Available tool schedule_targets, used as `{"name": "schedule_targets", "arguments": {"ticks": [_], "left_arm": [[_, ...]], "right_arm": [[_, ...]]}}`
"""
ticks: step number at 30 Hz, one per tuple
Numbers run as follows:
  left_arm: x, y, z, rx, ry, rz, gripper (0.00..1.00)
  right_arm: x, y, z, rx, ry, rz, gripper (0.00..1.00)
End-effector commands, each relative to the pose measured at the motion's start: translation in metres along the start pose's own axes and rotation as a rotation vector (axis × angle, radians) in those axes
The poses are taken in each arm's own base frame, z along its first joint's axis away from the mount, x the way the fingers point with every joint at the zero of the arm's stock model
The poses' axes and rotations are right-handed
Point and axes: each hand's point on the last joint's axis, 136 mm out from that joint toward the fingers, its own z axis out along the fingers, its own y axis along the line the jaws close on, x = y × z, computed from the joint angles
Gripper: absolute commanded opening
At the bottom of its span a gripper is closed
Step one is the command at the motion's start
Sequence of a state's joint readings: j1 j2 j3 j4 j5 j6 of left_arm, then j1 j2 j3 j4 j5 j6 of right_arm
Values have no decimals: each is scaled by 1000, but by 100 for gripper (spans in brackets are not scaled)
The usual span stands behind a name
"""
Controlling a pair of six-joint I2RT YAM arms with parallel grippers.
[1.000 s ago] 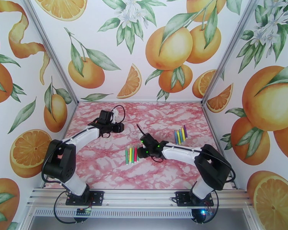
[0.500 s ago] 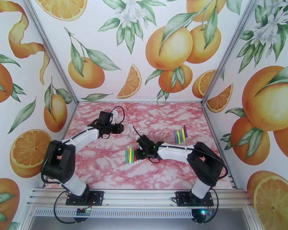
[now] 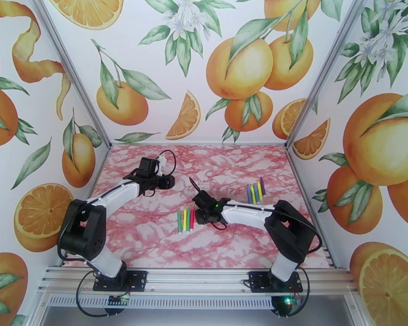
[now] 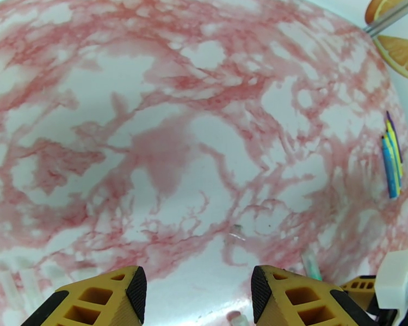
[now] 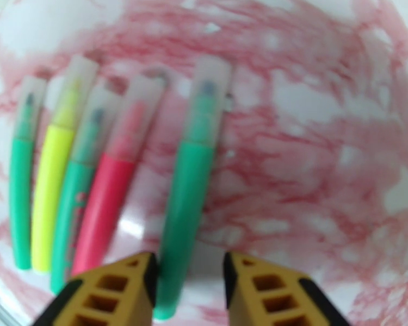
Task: Open the pen caps
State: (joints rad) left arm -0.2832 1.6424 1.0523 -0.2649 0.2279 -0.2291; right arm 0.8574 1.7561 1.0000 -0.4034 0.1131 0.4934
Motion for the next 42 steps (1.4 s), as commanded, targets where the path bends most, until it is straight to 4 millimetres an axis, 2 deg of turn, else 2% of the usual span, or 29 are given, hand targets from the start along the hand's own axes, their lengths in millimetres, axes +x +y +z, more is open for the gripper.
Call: {"name": "schedule_targets", "arguments": {"ticks": [1, 5, 11, 22, 31, 35, 42], "left_arm": [[-10, -3, -8, 16, -41, 1, 56], [-11, -3, -5, 16, -40, -2, 55], [-16, -3, -3, 12, -42, -1, 56], [-28, -3, 10, 30, -36, -16, 55], [-34, -7, 12, 45, -38, -15, 56], [-34, -9, 14, 62, -37, -17, 56], [-43, -19, 15, 109, -46, -18, 56]], "right_arm": [[0, -6, 0, 49, 6, -15, 39], [-3, 5, 1, 2, 0, -39, 40], [2, 0, 11, 39, 34, -39, 38], [10, -14, 18, 117, 74, -56, 31], [6, -16, 20, 136, 69, -64, 23], [-1, -19, 15, 111, 53, -37, 19], [-31, -26, -9, -11, -63, 60, 18]]}}
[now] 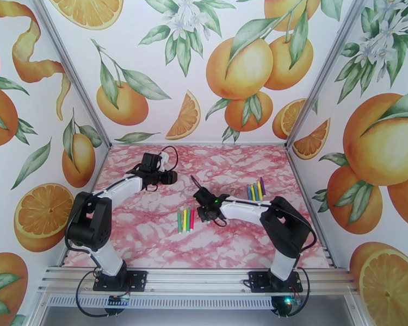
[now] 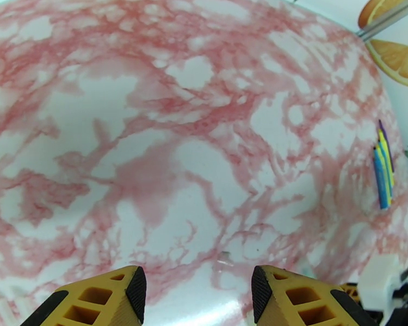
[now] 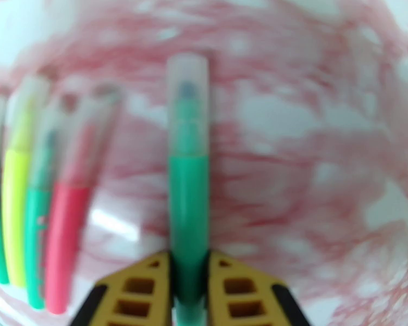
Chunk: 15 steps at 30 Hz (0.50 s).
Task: Open the pen caps
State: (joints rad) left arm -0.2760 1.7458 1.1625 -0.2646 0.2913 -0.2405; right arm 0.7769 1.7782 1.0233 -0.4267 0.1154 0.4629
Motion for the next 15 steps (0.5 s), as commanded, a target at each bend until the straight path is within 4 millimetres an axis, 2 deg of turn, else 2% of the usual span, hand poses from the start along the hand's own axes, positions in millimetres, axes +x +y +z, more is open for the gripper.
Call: {"name": "schedule_targets", "arguments": {"ticks": [1, 10, 15], "left_arm": [[-24, -13, -3, 61, -53, -2, 56], [-33, -36, -9, 179, -71, -20, 56], [-35, -52, -13, 278, -86, -40, 56]], "right_arm": [[-22, 0, -19, -57, -89, 24, 18], [-57, -17, -49, -88, -235, 46, 18], [-76, -14, -65, -115, -313, 41, 18]]}}
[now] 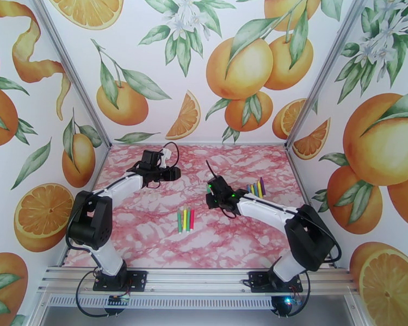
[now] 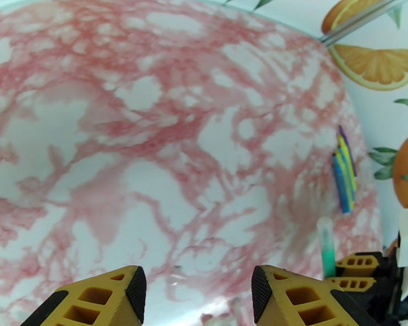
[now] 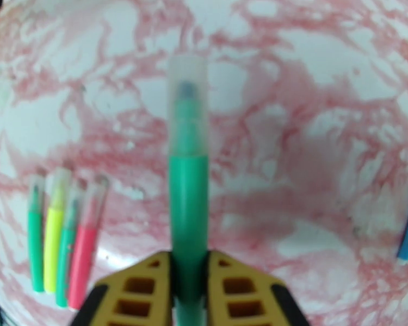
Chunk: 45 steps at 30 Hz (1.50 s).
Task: Open the pen caps
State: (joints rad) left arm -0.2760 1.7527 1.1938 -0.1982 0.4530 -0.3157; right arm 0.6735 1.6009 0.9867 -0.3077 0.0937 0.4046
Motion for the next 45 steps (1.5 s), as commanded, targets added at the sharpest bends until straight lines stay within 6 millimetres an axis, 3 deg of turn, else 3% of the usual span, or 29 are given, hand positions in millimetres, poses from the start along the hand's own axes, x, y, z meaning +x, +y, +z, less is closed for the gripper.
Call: {"name": "schedule_targets", "arguments": {"ticks": [1, 12, 27, 45], "left_arm": [[-15, -24, -6, 117, -51, 4, 56], [-8, -61, -6, 256, -35, 34, 56], [-5, -112, 11, 413, -4, 62, 55], [2, -131, 23, 461, 23, 42, 51]], "right_arm": [[-22, 10, -11, -49, -85, -19, 18], [-46, 28, -23, -134, -164, -34, 18], [-52, 37, -30, -171, -175, -60, 18], [-62, 50, -44, -193, -227, -109, 19]]}}
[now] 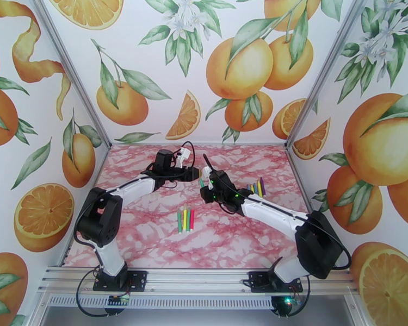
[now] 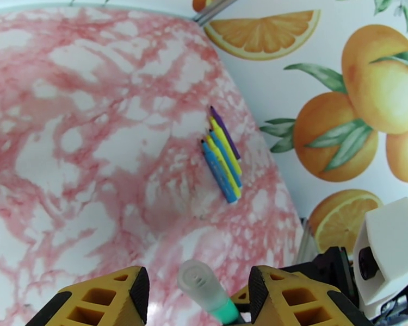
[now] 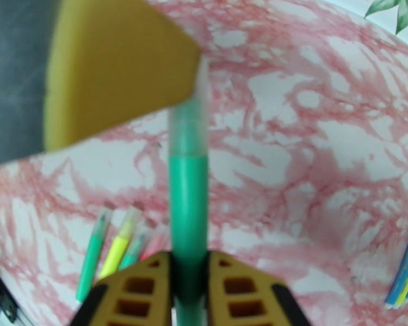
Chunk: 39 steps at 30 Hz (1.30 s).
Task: Open the pen caps
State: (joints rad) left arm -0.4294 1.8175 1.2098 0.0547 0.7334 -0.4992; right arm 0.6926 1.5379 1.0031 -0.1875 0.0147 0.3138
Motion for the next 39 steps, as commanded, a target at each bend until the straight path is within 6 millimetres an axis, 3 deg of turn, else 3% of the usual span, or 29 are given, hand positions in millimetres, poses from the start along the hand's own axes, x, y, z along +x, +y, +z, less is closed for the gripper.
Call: {"name": "schedule_targets", "arguments": {"ticks": [1, 35, 39], "left_arm": [[-12, -15, 5, 50, -18, 37, 51], [-17, -12, 12, 60, -16, 5, 25], [-20, -14, 12, 69, -18, 3, 16]], "right_arm": [[-25, 13, -12, -36, -75, -22, 19], [-19, 16, -3, -44, -42, -43, 19], [-18, 16, -1, -44, -42, -41, 19]]}}
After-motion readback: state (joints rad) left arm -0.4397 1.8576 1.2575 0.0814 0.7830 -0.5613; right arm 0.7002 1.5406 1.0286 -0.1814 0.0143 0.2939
